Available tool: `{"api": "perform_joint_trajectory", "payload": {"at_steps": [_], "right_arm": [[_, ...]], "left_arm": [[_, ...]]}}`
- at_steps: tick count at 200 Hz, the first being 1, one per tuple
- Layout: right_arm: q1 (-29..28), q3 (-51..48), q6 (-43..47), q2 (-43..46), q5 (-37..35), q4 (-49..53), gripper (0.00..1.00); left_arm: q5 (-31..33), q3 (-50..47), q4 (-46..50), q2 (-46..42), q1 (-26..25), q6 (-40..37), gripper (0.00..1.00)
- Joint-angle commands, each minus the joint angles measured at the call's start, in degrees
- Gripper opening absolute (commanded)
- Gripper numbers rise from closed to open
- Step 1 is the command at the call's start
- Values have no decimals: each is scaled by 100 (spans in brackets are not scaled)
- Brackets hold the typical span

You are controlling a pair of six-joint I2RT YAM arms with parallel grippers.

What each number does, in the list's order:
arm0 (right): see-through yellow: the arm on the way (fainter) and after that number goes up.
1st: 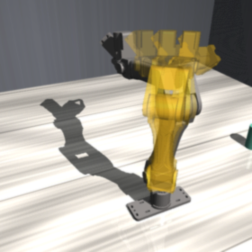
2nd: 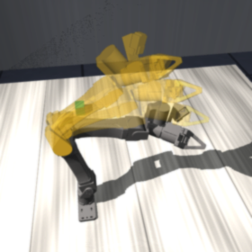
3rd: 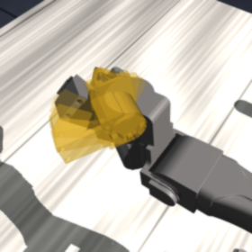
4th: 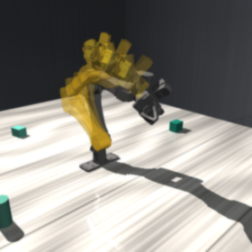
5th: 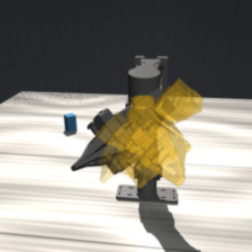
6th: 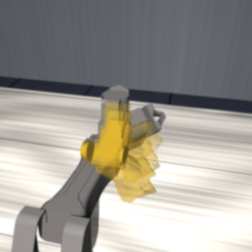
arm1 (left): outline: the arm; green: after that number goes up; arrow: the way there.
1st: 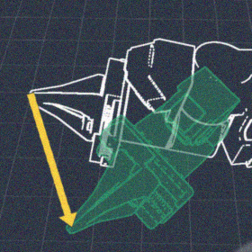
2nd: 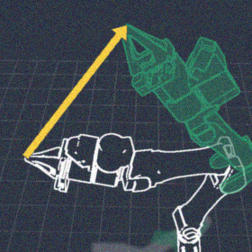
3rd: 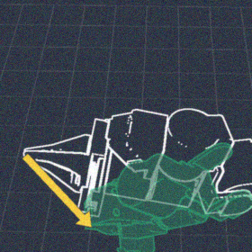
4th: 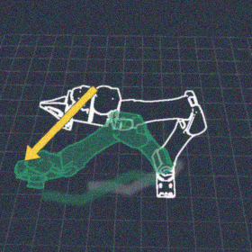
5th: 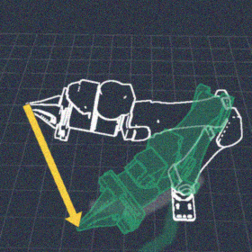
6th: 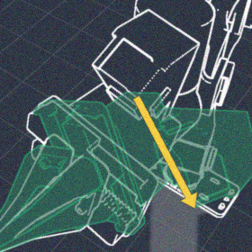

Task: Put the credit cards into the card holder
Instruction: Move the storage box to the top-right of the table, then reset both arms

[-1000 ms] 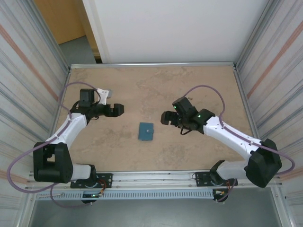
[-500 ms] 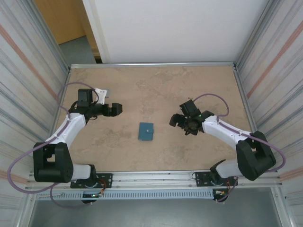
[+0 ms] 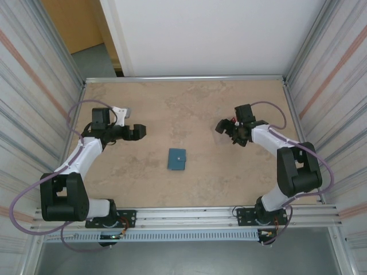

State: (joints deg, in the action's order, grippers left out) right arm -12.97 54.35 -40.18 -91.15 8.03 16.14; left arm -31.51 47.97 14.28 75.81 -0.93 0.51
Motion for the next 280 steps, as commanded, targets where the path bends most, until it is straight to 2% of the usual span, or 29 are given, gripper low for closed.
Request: {"api": "perform_joint_trajectory", "payload": {"at_steps": [1,26,62,96,141,150,175,199,232,280], "right_arm": [[259,454,281,-411,446,-565,95],[469,951,365,-852,674,-647,93],[598,1105,640,-771,687,-532,93],[687,419,1194,29,157,-316,100],[837,-902,1865,1576,-1000,-390,99],[858,-1191,2047,1913,-1226,-546,99],[929,-1914,2698,2709,-1563,-1135,99],[962,-2422,3152,3012,-1806,-1760,99],[1186,-2803,3262,2882,-1910,-2676,99],[1323,-3139,3126,2074,-1704,-4199,99]], "left_arm": [[257,-75,-21,-237,71,-166,99],[705,-159,36,-371,74,-239,99],[1190,-644,-809,-545,127,-433,99],[1344,-1232,-1900,-384,194,-726,99],[1826,-2139,-3600,-156,209,-830,99],[1861,-2087,-3512,-150,234,-777,99],[1803,-2195,-4152,-8,239,-639,99],[1659,-2115,-4383,208,243,-420,99],[1935,-2063,-4425,290,242,-296,99],[1818,-2211,-4579,177,234,-417,99]]}}
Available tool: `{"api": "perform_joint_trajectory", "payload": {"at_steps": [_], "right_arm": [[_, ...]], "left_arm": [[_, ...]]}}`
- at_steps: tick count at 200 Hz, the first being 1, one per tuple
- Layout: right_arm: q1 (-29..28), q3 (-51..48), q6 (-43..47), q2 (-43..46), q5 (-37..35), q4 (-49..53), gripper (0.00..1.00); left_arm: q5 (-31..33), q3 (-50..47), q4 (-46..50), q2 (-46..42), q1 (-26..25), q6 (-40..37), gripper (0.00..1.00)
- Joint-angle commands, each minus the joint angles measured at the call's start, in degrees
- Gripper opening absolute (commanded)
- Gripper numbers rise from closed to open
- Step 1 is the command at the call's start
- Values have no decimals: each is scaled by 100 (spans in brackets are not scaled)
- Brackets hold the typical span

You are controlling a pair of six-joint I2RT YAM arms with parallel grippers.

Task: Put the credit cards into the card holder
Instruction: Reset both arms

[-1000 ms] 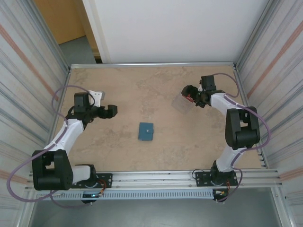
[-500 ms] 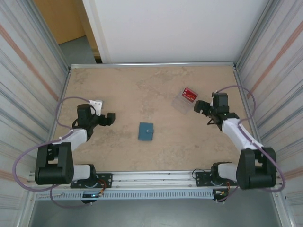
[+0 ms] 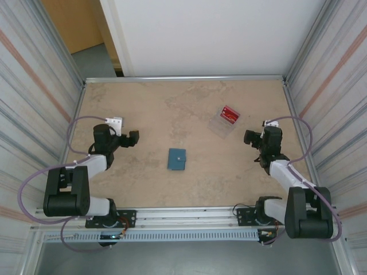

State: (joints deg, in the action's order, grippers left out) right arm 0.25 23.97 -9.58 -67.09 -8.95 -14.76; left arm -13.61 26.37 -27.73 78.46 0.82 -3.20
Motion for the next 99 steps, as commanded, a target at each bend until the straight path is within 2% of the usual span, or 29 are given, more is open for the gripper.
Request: {"api": "perform_joint_trajectory", "payload": {"at_steps": [1,28,50,64,76,89,99], "right_arm": [[-3,-111,64,-354,-17,-1143,99],[-59,-144,100,-830,-340,-1751,99],[-33,-133,204,-1106,-196,-2258,99],[-14,-12,326,-1328,-89,-2320,99],[21,-15,341,-1618,-29,-2621,99],[34,-3,365,-1984,57,-2909,99],[76,-67,351,-2039,177,-3071,99]], "left_arm": [[48,-57,-398,-91,63,-47,99],[360,-139,-956,158,81,-91,99],[237,-457,-1899,587,78,-118,99],[386,-617,-2605,902,77,-45,99],[394,-513,-2060,721,80,-39,99],[549,-441,-2205,875,73,31,99],[647,-304,-1853,822,2,-4,99]]}}
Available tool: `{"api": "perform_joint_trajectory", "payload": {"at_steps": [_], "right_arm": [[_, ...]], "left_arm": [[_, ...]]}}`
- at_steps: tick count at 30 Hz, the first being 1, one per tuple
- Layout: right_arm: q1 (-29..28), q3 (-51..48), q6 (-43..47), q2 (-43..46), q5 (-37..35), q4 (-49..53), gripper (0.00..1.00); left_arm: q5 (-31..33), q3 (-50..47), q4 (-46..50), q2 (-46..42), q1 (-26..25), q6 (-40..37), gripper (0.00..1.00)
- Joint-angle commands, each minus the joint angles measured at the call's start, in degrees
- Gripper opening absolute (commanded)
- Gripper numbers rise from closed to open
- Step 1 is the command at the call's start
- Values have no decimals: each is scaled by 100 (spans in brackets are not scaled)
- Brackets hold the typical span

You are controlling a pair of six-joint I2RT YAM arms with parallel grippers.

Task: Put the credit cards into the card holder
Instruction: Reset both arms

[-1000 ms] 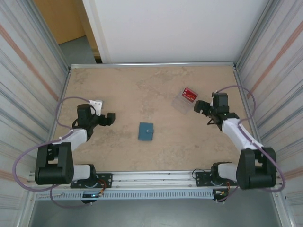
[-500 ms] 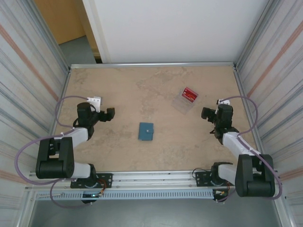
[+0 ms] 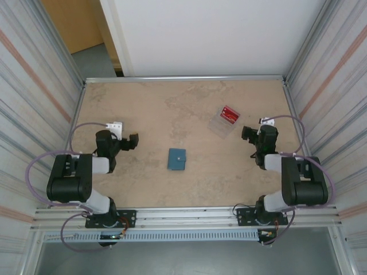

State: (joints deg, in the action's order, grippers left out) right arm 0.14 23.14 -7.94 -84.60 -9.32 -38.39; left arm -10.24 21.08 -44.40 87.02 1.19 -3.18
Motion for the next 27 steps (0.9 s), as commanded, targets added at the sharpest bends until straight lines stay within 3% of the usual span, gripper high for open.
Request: {"api": "perform_joint_trajectory", "payload": {"at_steps": [1,3,27], "right_arm": [[89,7,179,-291,217,-711,99],[126,-97,144,-386,212,-1028,99],[115,-72,145,-350,212,-902,99]], "left_arm": [[342,232,-144,-44,-51,-16,99],[608,266,-159,20,-173,-87,99],[822,41,-413,-131,-310,-185,99]]}}
